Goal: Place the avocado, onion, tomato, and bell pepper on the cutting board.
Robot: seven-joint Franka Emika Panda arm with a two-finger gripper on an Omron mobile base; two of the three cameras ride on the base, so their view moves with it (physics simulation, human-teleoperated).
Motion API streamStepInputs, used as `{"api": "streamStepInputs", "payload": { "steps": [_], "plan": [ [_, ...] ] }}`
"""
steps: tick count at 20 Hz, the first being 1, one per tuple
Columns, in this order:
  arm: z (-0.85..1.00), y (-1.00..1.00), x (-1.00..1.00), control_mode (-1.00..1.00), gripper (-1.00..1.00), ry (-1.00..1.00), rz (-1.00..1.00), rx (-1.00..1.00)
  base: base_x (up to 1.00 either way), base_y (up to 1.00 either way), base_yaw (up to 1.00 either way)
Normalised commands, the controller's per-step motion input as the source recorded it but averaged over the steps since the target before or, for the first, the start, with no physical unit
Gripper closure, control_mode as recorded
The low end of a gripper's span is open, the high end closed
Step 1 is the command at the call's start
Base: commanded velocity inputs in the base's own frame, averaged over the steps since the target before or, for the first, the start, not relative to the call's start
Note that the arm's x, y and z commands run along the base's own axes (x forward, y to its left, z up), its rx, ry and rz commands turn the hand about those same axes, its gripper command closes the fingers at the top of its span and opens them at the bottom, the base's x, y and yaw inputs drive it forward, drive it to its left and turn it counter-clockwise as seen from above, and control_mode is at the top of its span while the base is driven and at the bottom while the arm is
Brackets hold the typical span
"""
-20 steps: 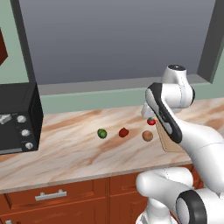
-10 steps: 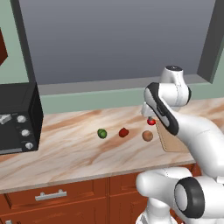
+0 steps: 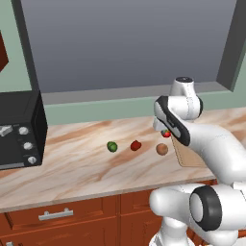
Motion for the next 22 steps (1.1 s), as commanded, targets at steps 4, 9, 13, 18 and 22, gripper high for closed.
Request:
{"api": "streamStepInputs", "payload": {
  "steps": [4, 9, 13, 18, 22],
  "plan": [
    [-0.16, -0.08, 0.30, -1.00, -1.00, 0.01, 0.01, 0.00, 0.00, 0.00, 0.00],
    [-0.11, -0.09, 0.29, -1.00, -1.00, 0.00, 0.01, 0.00, 0.00, 0.00, 0.00],
    [-0.12, -0.10, 0.25, -1.00, -1.00, 0.01, 0.01, 0.00, 0.00, 0.00, 0.00],
    [-0.23, 0.00, 0.19, -1.00, -1.00, 0.04, 0.01, 0.00, 0.00, 0.00, 0.00],
    [-0.26, 0.00, 0.18, -1.00, -1.00, 0.02, 0.00, 0.00, 0.00, 0.00, 0.00]
  ]
}}
